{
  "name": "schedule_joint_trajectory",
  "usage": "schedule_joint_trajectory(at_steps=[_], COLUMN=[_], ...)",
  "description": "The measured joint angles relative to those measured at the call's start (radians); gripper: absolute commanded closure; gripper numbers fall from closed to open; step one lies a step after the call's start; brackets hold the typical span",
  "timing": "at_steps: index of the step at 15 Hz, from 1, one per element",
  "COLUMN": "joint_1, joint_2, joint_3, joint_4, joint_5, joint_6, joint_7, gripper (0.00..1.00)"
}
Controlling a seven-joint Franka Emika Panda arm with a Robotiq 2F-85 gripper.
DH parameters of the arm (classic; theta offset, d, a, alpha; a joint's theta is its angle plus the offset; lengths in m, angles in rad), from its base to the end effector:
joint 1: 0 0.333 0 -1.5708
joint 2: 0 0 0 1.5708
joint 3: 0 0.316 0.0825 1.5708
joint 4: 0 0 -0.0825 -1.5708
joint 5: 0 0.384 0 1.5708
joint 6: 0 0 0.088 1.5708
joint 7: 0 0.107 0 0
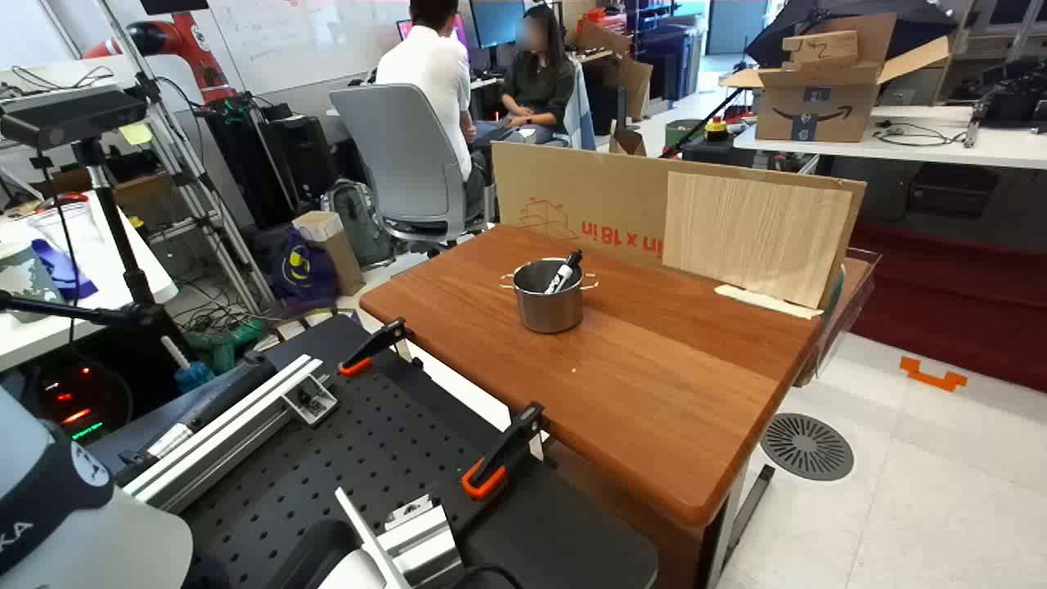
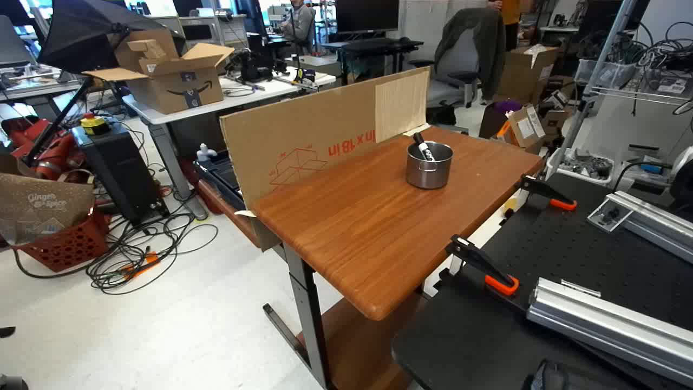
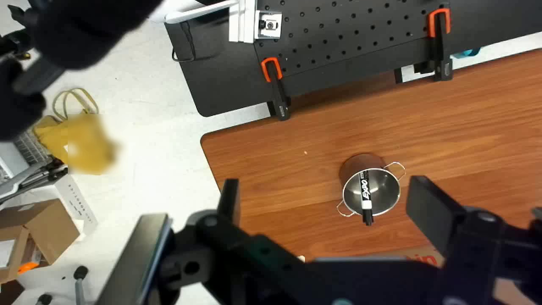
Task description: Take the marker out of the pot and place it on the desk
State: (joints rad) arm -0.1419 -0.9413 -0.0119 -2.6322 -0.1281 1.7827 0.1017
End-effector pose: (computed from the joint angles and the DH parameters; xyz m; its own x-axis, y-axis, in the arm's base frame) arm 0.2768 -0.0545 0.5237 0.9699 -0.2213 0.1016 -0.2318 -0.9668 0.1075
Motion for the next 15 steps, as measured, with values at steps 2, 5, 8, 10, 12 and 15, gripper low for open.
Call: schedule_joint_trajectory(at_steps=[2,5,8,10,12,15], joint_1=[0.000,0.000,0.000,0.000,0.003,0.019], joint_2=[0.000,0.000,0.000,0.001,0.014,0.090], joint_3=[0.000,0.000,0.000,0.000,0.000,0.001], joint_4=[0.000,0.001,0.001,-0.001,-0.009,-0.029], joint_5=[0.000,0.000,0.000,0.000,0.002,0.027], joint_6=[0.001,0.001,0.001,0.001,0.015,0.113], joint_7=[0.000,0.000,0.000,0.000,0.000,0.016], gripper=[0.00,0.00,0.00,0.00,0.00,0.00])
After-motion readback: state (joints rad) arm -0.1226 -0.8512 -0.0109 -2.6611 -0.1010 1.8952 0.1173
